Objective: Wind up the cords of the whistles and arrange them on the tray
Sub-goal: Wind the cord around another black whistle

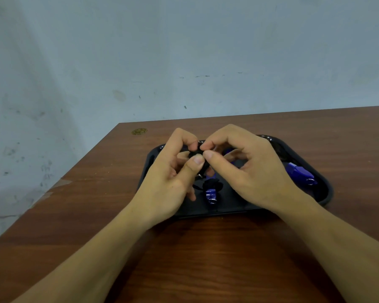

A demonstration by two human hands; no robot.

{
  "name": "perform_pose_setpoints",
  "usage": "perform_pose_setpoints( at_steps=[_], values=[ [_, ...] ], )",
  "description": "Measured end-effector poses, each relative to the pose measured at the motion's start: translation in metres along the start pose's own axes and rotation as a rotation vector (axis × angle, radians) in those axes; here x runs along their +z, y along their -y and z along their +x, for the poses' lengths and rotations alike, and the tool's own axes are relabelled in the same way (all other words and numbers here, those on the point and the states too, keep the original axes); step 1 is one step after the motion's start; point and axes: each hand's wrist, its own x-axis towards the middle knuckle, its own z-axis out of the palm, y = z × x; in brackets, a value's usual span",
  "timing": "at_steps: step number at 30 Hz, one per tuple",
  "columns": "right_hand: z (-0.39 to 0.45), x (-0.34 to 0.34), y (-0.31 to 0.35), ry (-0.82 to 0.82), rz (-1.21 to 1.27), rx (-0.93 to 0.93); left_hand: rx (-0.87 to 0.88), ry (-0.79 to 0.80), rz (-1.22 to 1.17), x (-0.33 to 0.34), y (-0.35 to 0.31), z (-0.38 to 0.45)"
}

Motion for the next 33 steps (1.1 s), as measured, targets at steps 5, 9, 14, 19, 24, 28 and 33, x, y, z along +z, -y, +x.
perform_pose_setpoints(
  at_steps=[5,9,14,19,24,28,33],
  values=[
    [-0.001,0.005,0.000,0.035,0.125,0.085,-0.015,-0.100,-0.084,-0.002,-0.001,0.002],
    [-0.001,0.004,0.002,0.054,0.175,0.136,0.018,-0.109,-0.122,-0.001,-0.002,0.002],
    [-0.002,0.008,0.005,0.067,0.180,0.114,-0.046,-0.140,-0.347,0.003,-0.004,0.002],
    [0.000,0.011,0.004,-0.010,0.028,0.041,-0.191,-0.146,-0.512,0.008,-0.006,0.002],
    [0.000,0.006,0.003,-0.039,0.045,0.063,-0.152,-0.068,-0.453,0.006,-0.003,0.000],
    [-0.001,0.007,0.004,-0.070,0.103,0.091,-0.090,-0.074,-0.450,0.007,-0.004,-0.001],
    [-0.002,0.009,0.002,-0.095,0.137,0.097,-0.072,-0.172,-0.439,0.013,-0.010,-0.002]
  ],
)
